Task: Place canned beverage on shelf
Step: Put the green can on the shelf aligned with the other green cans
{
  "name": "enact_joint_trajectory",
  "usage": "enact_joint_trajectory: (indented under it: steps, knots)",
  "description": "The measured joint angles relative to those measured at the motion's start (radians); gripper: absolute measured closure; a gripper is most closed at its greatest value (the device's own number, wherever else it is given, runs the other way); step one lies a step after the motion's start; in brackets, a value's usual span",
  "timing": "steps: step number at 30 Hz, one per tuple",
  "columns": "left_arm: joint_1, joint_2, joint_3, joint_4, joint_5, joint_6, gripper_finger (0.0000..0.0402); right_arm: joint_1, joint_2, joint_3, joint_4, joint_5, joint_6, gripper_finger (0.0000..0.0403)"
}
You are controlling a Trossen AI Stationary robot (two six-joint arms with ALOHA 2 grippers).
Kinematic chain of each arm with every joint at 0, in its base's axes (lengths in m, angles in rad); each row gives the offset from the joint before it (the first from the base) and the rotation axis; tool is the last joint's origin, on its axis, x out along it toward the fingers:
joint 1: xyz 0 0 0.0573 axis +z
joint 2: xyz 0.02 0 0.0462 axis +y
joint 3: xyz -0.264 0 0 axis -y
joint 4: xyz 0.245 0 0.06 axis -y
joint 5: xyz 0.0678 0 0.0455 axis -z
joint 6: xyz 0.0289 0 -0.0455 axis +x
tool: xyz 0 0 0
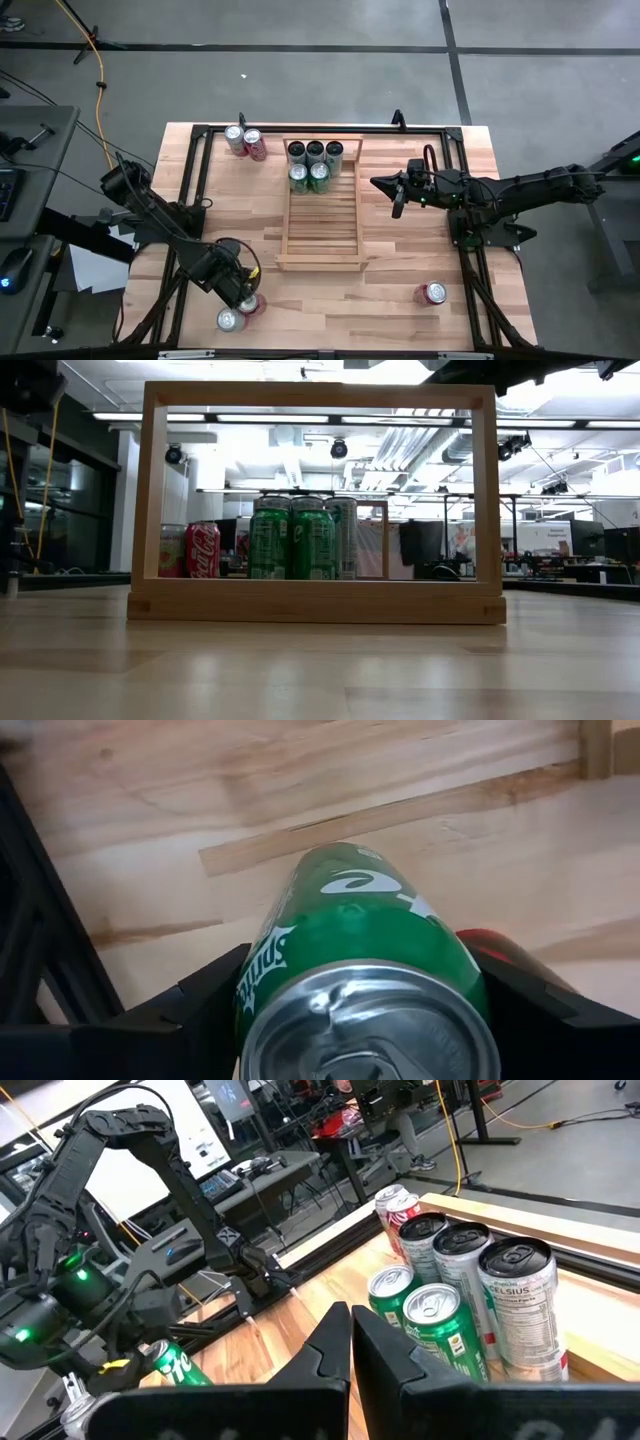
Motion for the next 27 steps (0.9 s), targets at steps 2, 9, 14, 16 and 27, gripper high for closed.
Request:
enact_joint_trajectory:
  steps: [2,9,14,16,27]
  knots:
    - [0.0,-0.028,0.0,-0.016,-0.003,0.031,0.0121,0.0,0.0,0.0,-0.002,0.0,0.0,0.0402]
    - [0.0,-0.243,0.104,-0.314,-0.154,0.112,0.0121,0.0,0.0,0.0,0.005,0.01,0.0,0.0402]
    - [0.029,-0.432,0.247,-0.456,-0.493,0.25,0.0121,0.0,0.0,0.0,0.064,0.011,0.0,0.0402]
    - [0.071,-0.484,0.287,-0.43,-0.615,0.406,0.0121,0.0,0.0,0.0,0.09,0.011,0.001,0.0402]
    - [0.384,-0.39,0.33,0.258,-0.525,2.126,0.0121,0.0,0.0,0.0,0.4,-0.002,0.074,0.0402]
